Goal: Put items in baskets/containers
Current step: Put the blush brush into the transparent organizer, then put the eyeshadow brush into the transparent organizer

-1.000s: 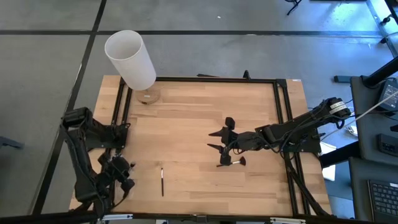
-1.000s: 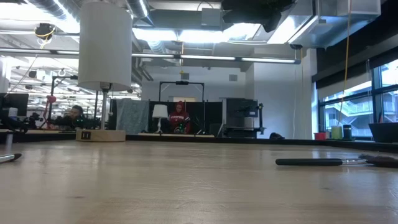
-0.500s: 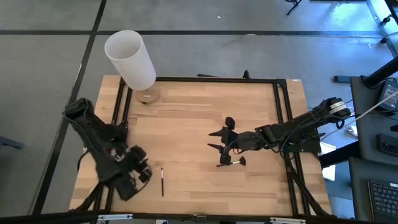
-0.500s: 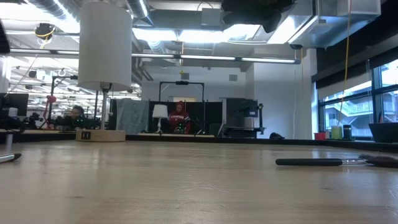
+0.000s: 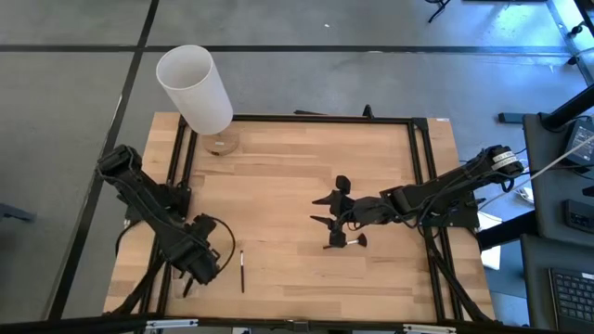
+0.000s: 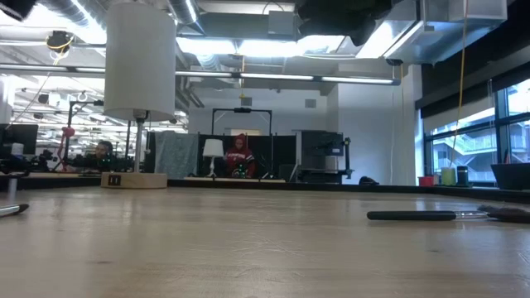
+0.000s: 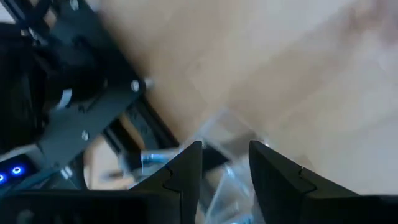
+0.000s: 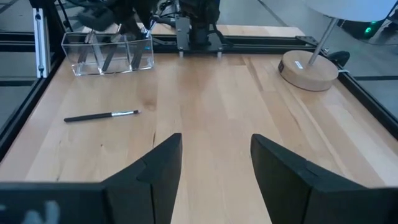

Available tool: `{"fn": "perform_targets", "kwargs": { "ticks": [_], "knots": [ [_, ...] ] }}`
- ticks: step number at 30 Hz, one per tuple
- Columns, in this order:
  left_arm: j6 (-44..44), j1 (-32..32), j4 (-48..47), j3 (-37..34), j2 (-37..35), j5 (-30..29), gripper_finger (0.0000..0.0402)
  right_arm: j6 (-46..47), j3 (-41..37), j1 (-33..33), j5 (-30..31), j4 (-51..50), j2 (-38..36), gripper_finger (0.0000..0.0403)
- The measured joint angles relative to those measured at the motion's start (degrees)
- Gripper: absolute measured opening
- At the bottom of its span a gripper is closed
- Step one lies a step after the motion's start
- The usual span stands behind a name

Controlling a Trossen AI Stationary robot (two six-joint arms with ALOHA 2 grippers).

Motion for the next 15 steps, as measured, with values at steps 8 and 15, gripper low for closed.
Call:
{"fn": "perform_targets", "kwargs": {
  "ticks": [8,15],
  "knots": [
    [-7.2,-4.2,-7.9,8.3,-0.1,-0.4,0.0127,1.1,0.0,0.0,0.0,-0.2,0.0,0.0190],
    [-9.5,-4.7,-6.3,9.2,0.3,-21.0,0.0127,1.1,0.0,0.0,0.0,-0.2,0.0,0.0190]
  ]
}}
